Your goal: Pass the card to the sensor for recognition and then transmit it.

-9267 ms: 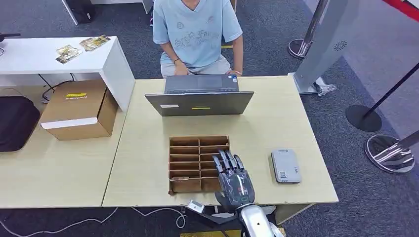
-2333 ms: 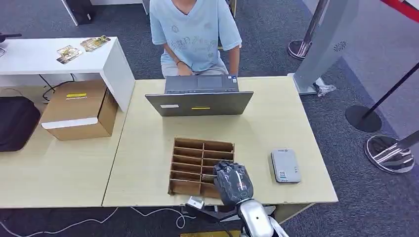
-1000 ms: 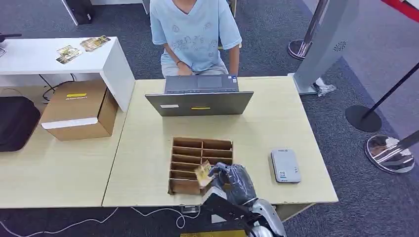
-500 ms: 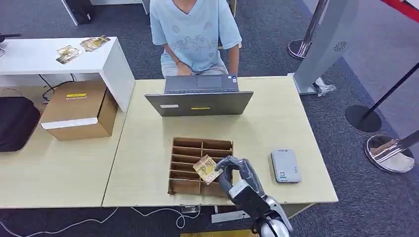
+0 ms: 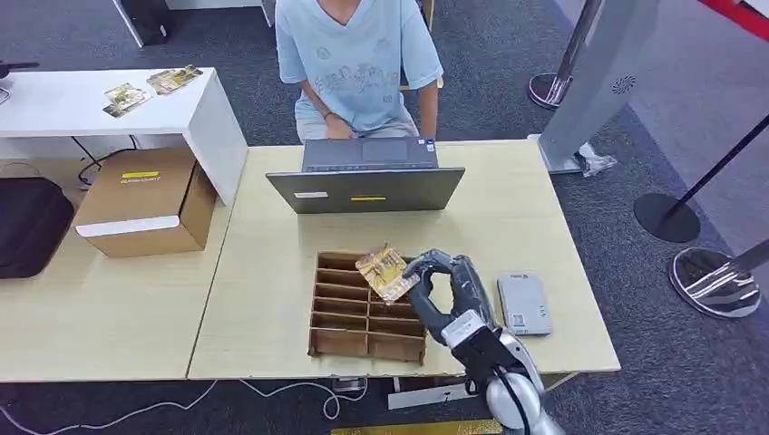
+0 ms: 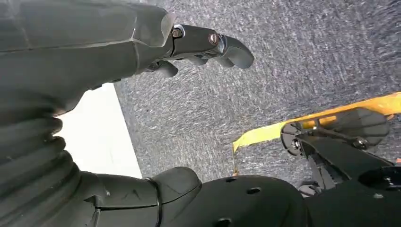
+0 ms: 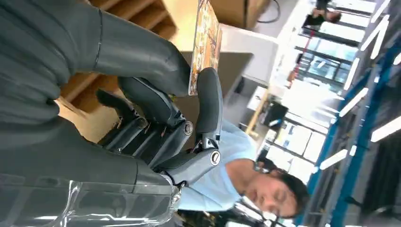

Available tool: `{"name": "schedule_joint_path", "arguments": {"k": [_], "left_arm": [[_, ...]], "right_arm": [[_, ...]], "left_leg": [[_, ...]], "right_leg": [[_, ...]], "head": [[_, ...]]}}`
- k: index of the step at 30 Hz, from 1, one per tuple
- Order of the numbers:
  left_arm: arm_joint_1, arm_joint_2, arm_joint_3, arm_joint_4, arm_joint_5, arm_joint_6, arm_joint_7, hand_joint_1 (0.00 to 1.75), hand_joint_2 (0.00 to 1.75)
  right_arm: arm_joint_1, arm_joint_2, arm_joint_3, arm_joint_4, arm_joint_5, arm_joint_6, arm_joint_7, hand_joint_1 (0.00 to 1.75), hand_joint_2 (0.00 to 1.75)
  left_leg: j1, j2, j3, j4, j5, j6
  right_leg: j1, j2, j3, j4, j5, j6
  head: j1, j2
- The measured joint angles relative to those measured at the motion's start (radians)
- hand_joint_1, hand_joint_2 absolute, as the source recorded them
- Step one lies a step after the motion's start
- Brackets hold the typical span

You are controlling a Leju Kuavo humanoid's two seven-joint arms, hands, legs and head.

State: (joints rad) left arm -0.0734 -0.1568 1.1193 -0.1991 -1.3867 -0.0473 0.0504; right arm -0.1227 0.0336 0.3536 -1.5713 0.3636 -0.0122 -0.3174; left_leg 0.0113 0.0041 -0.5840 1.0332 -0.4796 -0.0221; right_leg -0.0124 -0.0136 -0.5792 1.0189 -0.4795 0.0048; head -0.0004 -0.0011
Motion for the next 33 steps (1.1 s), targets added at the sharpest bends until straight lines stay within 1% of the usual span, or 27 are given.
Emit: {"name": "schedule_joint_path", "arguments": {"k": [8,12,16,23,28,31,33], "left_arm": [[0.000,0.000,-0.018,0.000,-0.017,0.000,-0.007,0.00,1.75],[-0.001,0.000,-0.030,0.000,-0.030,-0.003,-0.008,0.00,1.75],[-0.004,0.000,-0.042,0.000,-0.036,-0.005,-0.008,0.00,1.75],[-0.005,0.000,-0.058,0.000,-0.045,-0.005,-0.007,0.00,1.75],[-0.009,0.000,-0.069,0.000,-0.054,-0.005,0.000,0.00,1.75],[-0.012,0.000,-0.075,0.000,-0.056,-0.005,0.002,0.00,1.75],[-0.014,0.000,-0.078,0.000,-0.057,-0.005,0.002,0.00,1.75]], "right_arm": [[-0.171,0.001,0.011,0.056,-0.094,-0.022,0.002,1.75,1.75],[-0.278,0.013,0.018,0.111,-0.129,-0.029,0.030,1.75,1.75],[-0.395,0.035,0.026,0.203,-0.153,-0.044,0.053,1.75,1.75],[-0.574,0.079,0.027,0.389,-0.179,-0.090,0.098,1.75,1.75],[-0.687,0.113,0.031,0.536,-0.166,-0.126,0.142,1.75,1.75],[-0.750,0.130,0.034,0.635,-0.152,-0.127,0.183,1.75,1.75],[-0.785,0.137,0.034,0.691,-0.143,-0.134,0.198,1.75,1.75]], "left_leg": [[0.000,0.000,0.000,0.000,0.001,-0.001],[0.000,0.000,0.000,0.000,0.001,-0.001],[0.000,0.000,0.000,0.000,0.003,-0.001],[0.000,0.000,0.000,0.000,0.003,-0.001],[0.000,0.000,0.000,0.000,0.003,-0.001],[0.000,0.000,0.000,0.000,0.003,-0.001],[0.000,-0.001,0.000,0.000,0.003,-0.001]], "right_leg": [[0.000,0.000,0.000,0.000,0.001,-0.001],[0.000,0.000,0.000,0.001,0.001,-0.001],[0.000,0.000,0.000,0.001,0.002,-0.001],[0.000,0.000,0.000,0.001,0.002,-0.001],[0.000,0.000,0.000,0.001,0.002,-0.001],[0.000,0.000,-0.001,0.001,0.002,-0.001],[0.000,0.000,0.000,0.001,0.002,-0.001]], "head": [[0.000,0.000],[0.000,0.000],[0.000,0.000],[0.000,0.000],[0.000,0.000],[0.000,0.000],[0.000,0.000]]}}
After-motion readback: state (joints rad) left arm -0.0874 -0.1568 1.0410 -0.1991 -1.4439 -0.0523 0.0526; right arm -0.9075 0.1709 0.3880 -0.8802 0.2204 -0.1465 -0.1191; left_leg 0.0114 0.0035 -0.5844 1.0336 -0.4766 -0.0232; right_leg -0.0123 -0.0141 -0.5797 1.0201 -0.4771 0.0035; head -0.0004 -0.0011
